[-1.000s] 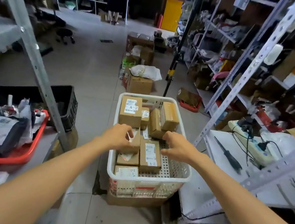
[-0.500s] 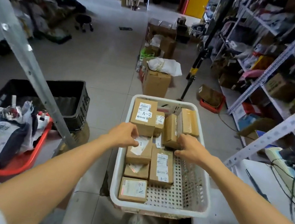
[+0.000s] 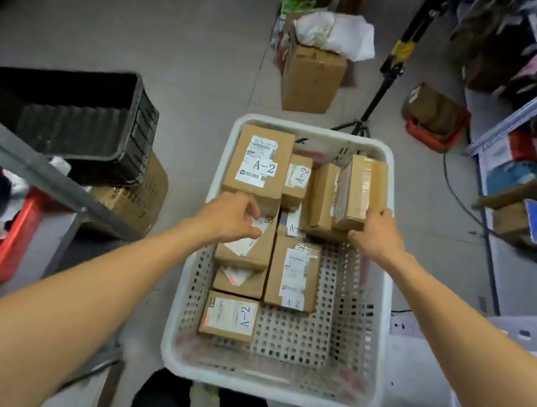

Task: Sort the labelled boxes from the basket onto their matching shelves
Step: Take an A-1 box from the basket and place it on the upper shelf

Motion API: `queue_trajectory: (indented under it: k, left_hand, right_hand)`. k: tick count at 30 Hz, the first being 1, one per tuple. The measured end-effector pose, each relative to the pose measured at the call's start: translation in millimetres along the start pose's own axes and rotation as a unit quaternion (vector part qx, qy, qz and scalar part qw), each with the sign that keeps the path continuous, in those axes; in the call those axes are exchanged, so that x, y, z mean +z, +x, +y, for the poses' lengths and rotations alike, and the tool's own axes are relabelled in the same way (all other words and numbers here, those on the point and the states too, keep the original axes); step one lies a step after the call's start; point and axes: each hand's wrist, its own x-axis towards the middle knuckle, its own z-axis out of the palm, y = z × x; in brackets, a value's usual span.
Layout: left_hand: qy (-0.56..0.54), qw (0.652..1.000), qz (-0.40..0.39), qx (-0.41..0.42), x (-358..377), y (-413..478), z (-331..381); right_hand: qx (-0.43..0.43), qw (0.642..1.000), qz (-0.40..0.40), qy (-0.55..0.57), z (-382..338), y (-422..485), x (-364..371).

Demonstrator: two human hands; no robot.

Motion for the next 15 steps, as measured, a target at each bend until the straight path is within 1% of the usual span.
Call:
queue_trajectory:
  k: [5,10,13,15]
  left_hand:
    - [-0.014,1.000,0.003,-0.023,13.8,30.3,-13.7]
    - [-0.031,0.999,-0.005,-0.039,27.8,48.0,-23.1]
    - [-0.040,0.998,-0.016,-0.043,34.7,52.0,-27.4]
    - [-0.027,0.999,-0.017,-0.039,36.5,54.0,-30.0]
  right_hand:
    - [0.017,0.999,0.018,0.029,15.1,50.6,21.7]
    - [0.044,0.995,0.026,0.081,6.9,81.9,48.7]
    - [0.099,0.989,0.051,0.102,-3.4,93.4,53.9]
    - [0.151,0.979,0.091,0.106,-10.3,99.2,51.4]
